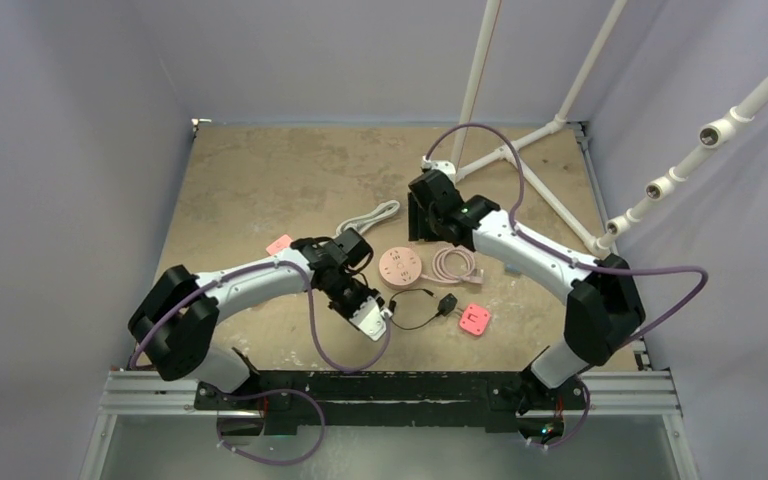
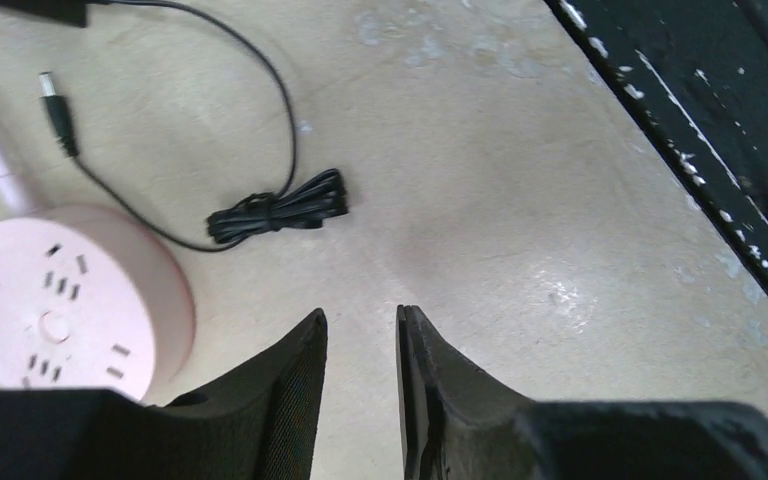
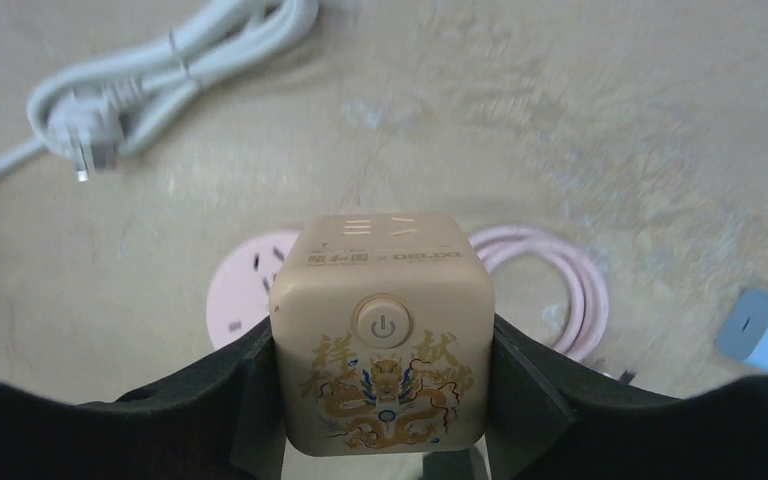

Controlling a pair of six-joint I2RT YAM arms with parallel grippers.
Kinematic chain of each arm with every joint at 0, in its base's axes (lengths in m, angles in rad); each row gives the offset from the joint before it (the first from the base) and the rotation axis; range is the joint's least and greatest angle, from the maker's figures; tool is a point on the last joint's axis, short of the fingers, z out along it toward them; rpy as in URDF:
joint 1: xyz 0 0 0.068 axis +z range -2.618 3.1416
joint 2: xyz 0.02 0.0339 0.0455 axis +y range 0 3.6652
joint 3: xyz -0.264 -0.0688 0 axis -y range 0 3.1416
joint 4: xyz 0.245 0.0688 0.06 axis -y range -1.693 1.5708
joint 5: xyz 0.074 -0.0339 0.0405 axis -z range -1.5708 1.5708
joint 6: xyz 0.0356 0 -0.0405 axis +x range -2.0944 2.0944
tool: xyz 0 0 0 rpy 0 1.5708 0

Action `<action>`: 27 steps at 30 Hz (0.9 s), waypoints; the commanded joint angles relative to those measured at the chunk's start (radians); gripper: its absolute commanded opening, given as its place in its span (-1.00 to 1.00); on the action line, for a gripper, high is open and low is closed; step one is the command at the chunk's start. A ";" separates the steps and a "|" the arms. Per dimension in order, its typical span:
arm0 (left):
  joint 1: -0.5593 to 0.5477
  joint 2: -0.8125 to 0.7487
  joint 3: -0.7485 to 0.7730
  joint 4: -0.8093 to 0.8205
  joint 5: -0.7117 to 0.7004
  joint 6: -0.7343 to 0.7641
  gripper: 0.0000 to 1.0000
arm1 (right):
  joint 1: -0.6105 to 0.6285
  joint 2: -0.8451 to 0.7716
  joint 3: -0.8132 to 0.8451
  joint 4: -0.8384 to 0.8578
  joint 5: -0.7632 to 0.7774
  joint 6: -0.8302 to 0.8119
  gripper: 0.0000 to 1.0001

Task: Insert the plug
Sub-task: Move the socket to the center of the board.

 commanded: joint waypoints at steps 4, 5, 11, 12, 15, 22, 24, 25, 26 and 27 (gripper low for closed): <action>0.006 -0.147 -0.042 0.096 -0.016 -0.164 -0.29 | -0.018 0.155 0.085 0.103 0.149 -0.007 -1.00; 0.008 -0.173 -0.053 0.094 -0.022 -0.168 -0.27 | -0.018 0.173 0.087 0.109 0.150 -0.008 -1.00; 0.025 -0.309 -0.101 0.089 -0.050 -0.213 -0.16 | 0.006 0.193 0.079 0.145 0.095 -0.015 -1.00; 0.028 -0.324 -0.112 0.089 -0.055 -0.215 -0.12 | 0.012 0.196 0.080 0.145 0.084 -0.013 -1.00; 0.032 -0.368 -0.138 0.094 -0.066 -0.221 -0.09 | 0.034 0.212 0.081 0.154 0.028 -0.014 -1.00; 0.032 -0.431 -0.158 0.087 -0.069 -0.238 -0.08 | 0.109 0.238 0.077 0.169 -0.121 -0.045 -1.00; 0.034 -0.447 -0.167 0.082 -0.067 -0.234 -0.08 | 0.125 0.226 0.067 0.165 -0.163 -0.050 -1.00; 0.034 -0.455 -0.170 0.078 -0.068 -0.231 -0.08 | 0.136 0.216 0.061 0.162 -0.182 -0.055 -1.00; 0.034 -0.463 -0.174 0.075 -0.066 -0.228 -0.08 | 0.149 0.204 0.053 0.161 -0.201 -0.061 -1.00; 0.034 -0.470 -0.178 0.073 -0.065 -0.232 -0.08 | 0.159 0.187 0.043 0.157 -0.222 -0.064 -1.00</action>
